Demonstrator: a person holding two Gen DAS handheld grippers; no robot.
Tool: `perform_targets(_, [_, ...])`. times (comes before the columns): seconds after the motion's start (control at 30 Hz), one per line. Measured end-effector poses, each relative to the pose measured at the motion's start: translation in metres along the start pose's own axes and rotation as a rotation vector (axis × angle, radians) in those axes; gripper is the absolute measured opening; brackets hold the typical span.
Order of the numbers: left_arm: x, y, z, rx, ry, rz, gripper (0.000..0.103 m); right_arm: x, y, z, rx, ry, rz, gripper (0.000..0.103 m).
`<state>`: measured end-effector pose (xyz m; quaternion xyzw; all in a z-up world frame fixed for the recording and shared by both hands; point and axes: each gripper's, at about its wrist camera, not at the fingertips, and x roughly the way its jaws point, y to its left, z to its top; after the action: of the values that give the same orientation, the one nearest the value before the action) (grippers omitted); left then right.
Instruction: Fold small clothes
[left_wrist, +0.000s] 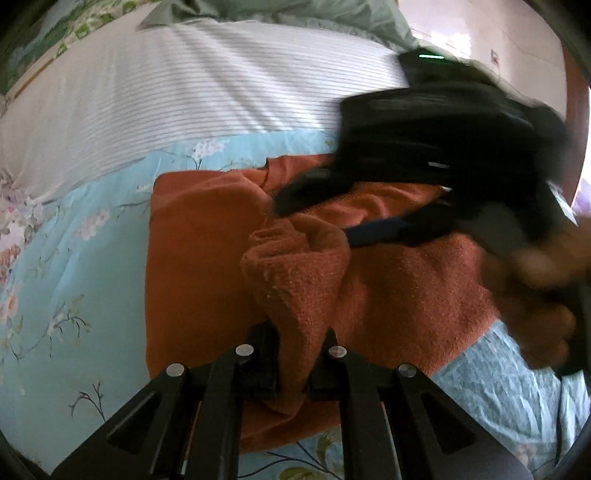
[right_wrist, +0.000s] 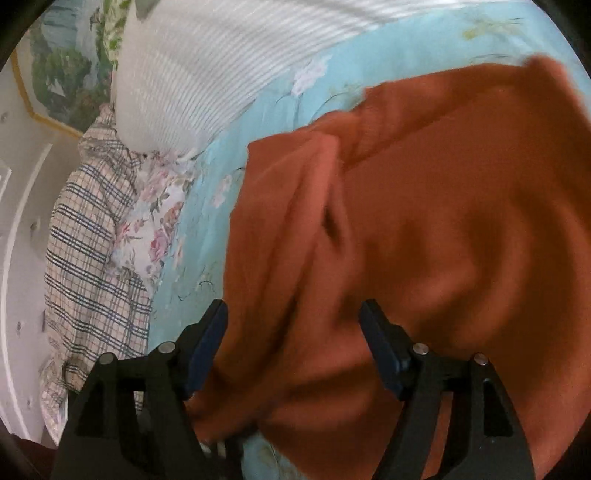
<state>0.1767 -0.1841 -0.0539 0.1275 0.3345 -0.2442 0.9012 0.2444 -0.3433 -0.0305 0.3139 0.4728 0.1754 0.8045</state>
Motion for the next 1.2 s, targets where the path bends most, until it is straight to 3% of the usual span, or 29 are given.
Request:
perform_targets(0.07, [-0.002, -0.002, 0.000, 0.018, -0.009, -0.005, 0.008, 0.018, -0.002, 0.015, 0.019, 0.025, 0.040, 0.073])
perform_targets(0.1, [-0.004, -0.003, 0.000, 0.024, -0.012, -0.007, 0.008, 0.025, -0.002, 0.021, 0.023, 0.034, 0.043, 0.066])
perform_targets(0.13, [-0.006, -0.004, 0.000, 0.030, -0.013, -0.007, 0.008, 0.032, 0.000, 0.027, 0.007, 0.037, 0.030, 0.038])
perform_targets(0.17, [-0.008, -0.004, 0.001, 0.032, -0.014, -0.010, 0.008, 0.036, 0.002, 0.032, -0.012, 0.040, 0.013, 0.024])
perform_targets(0.23, [-0.011, -0.005, 0.003, 0.036, -0.018, -0.015, 0.007, 0.035, 0.009, 0.037, -0.043, 0.035, 0.003, 0.019])
perform_targets(0.33, [-0.022, -0.009, 0.013, 0.043, -0.035, -0.025, 0.007, 0.000, 0.028, 0.037, -0.127, -0.040, 0.001, 0.018])
perform_targets(0.43, [-0.034, -0.018, 0.030, 0.030, -0.064, -0.088, 0.007, -0.039, 0.035, 0.039, -0.170, -0.111, -0.018, 0.018])
perform_targets(0.63, [-0.026, -0.066, 0.058, 0.039, -0.059, -0.252, 0.007, -0.107, -0.003, 0.033, -0.149, -0.194, -0.133, 0.018])
perform_targets(0.77, [-0.004, -0.098, 0.058, 0.068, -0.001, -0.313, 0.007, -0.117, -0.048, 0.022, -0.066, -0.186, -0.181, 0.017])
perform_targets(0.87, [0.010, -0.117, 0.052, 0.102, 0.032, -0.306, 0.007, -0.112, -0.071, 0.015, -0.028, -0.168, -0.197, 0.017])
perform_targets(1.03, [0.023, -0.120, 0.049, 0.098, 0.064, -0.303, 0.007, -0.114, -0.074, 0.018, -0.051, -0.183, -0.185, 0.017])
perform_targets(1.2, [0.031, -0.115, 0.052, 0.090, 0.084, -0.311, 0.009, -0.111, -0.078, 0.018, -0.072, -0.184, -0.230, 0.018])
